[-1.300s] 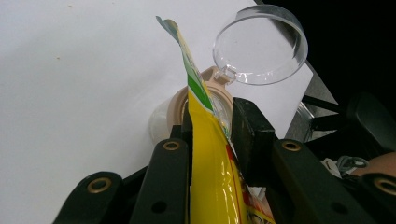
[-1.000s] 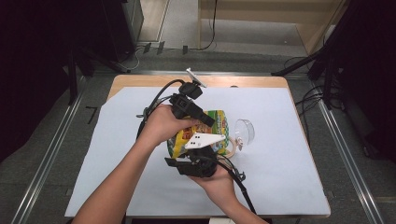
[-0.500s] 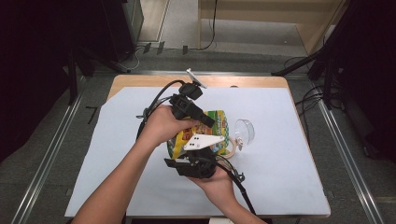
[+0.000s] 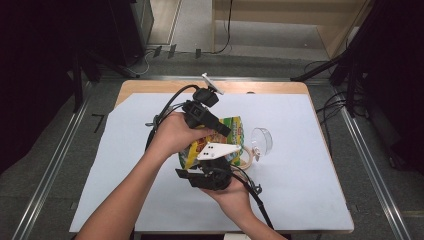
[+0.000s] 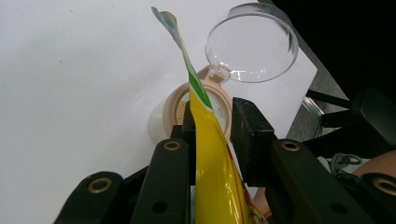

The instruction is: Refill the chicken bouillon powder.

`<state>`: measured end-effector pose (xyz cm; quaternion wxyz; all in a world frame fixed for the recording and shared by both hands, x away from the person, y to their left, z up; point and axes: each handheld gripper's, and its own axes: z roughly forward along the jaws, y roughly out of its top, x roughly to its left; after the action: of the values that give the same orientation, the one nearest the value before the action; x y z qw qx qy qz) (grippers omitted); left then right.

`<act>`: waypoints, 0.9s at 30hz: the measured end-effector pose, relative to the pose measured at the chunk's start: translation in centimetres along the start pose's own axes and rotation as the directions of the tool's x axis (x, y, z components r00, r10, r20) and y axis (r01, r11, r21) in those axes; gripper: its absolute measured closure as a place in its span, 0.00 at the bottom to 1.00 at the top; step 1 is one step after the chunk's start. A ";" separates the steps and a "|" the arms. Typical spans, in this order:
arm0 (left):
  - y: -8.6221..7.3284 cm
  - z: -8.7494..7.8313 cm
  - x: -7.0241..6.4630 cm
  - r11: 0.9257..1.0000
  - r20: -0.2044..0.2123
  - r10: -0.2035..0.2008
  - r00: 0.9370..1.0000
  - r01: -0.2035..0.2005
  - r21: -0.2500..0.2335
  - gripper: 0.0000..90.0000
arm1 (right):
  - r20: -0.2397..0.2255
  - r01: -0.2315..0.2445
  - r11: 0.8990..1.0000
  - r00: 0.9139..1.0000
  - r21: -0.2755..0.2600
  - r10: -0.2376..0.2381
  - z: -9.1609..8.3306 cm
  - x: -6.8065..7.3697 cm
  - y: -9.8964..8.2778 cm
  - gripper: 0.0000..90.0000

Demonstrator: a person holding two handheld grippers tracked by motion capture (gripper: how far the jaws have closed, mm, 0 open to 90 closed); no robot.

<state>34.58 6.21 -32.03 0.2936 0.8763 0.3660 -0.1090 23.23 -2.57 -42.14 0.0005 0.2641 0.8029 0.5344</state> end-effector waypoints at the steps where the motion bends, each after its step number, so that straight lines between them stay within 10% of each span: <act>1: 0.0 0.0 0.0 1.000 -0.001 0.000 1.000 0.000 0.000 0.85 | 0.001 0.001 1.000 1.000 -0.001 -0.001 0.0 0.0 0.0 0.75; 27: 0.2 0.4 0.5 1.000 0.011 -0.003 1.000 0.004 -0.029 0.85 | 0.010 0.006 1.000 1.000 0.016 -0.006 -0.1 -0.6 0.0 0.75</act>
<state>35.10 6.18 -32.48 0.3081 0.8707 0.3676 -0.1088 23.77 -2.91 -42.26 0.0040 0.2641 0.8078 0.5269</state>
